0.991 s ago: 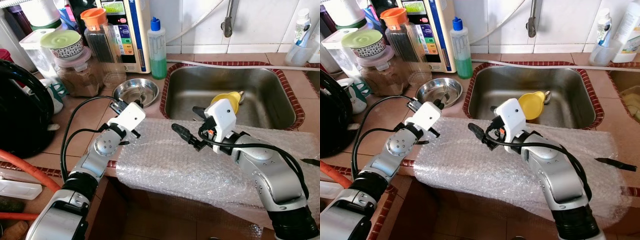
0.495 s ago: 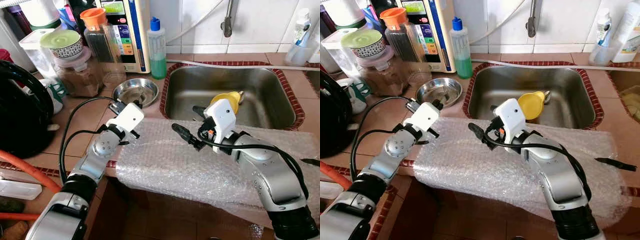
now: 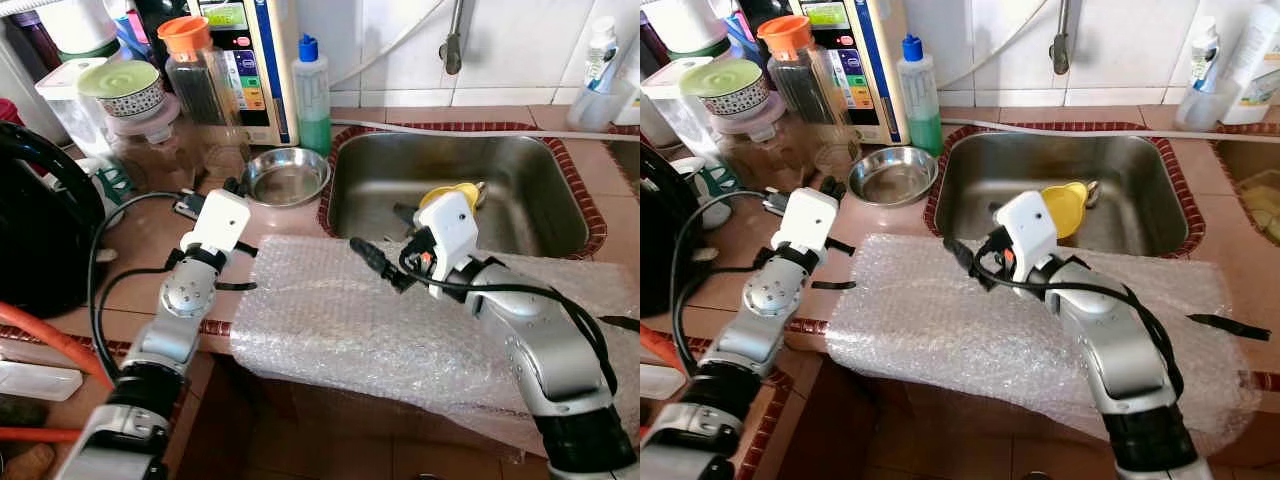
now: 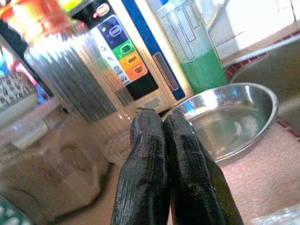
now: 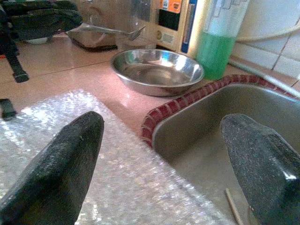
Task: Kitchen organization
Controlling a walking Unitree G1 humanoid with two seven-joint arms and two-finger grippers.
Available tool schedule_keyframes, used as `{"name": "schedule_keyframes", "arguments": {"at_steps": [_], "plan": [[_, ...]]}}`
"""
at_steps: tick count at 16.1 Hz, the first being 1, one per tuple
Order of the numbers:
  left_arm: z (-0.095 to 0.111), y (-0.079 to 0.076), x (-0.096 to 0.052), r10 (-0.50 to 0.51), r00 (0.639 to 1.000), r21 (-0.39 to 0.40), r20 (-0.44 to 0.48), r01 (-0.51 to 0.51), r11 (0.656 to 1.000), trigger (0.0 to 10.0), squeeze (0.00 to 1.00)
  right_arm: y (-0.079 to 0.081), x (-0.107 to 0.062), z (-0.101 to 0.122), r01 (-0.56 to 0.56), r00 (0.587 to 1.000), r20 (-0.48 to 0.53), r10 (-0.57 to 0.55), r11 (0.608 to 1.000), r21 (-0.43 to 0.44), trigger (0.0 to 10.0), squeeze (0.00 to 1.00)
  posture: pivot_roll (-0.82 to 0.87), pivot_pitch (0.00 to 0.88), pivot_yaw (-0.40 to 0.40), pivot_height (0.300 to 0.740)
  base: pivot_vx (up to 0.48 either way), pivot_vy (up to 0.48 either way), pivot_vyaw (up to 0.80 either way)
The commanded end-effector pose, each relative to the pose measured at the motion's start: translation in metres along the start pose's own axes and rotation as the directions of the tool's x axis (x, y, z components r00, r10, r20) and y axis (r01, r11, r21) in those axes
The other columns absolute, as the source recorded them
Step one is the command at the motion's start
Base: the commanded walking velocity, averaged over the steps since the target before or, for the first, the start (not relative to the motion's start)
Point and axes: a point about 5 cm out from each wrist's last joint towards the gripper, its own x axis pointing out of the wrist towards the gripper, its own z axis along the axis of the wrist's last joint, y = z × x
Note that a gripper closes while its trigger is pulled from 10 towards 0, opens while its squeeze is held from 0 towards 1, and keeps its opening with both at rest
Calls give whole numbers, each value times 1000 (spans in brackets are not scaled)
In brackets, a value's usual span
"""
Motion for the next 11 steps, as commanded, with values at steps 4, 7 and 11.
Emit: {"name": "schedule_keyframes", "arguments": {"at_steps": [4,7,11], "plan": [[15,14,2,62,997,-207,38,-52,977,0,0,-27,-2,-1,110,994,16,-111,992,68,10000,0,-316,75,133,740,0,0,0],[29,-2,6,-28,997,-294,68,47,955,0,0,-38,-7,-8,122,992,-28,-127,982,-144,10000,0,-318,76,131,740,0,0,0],[54,-19,9,-121,984,-319,134,158,935,0,0,-51,-10,-6,101,992,-34,-125,914,-393,10000,0,-319,80,130,740,0,0,0]]}}
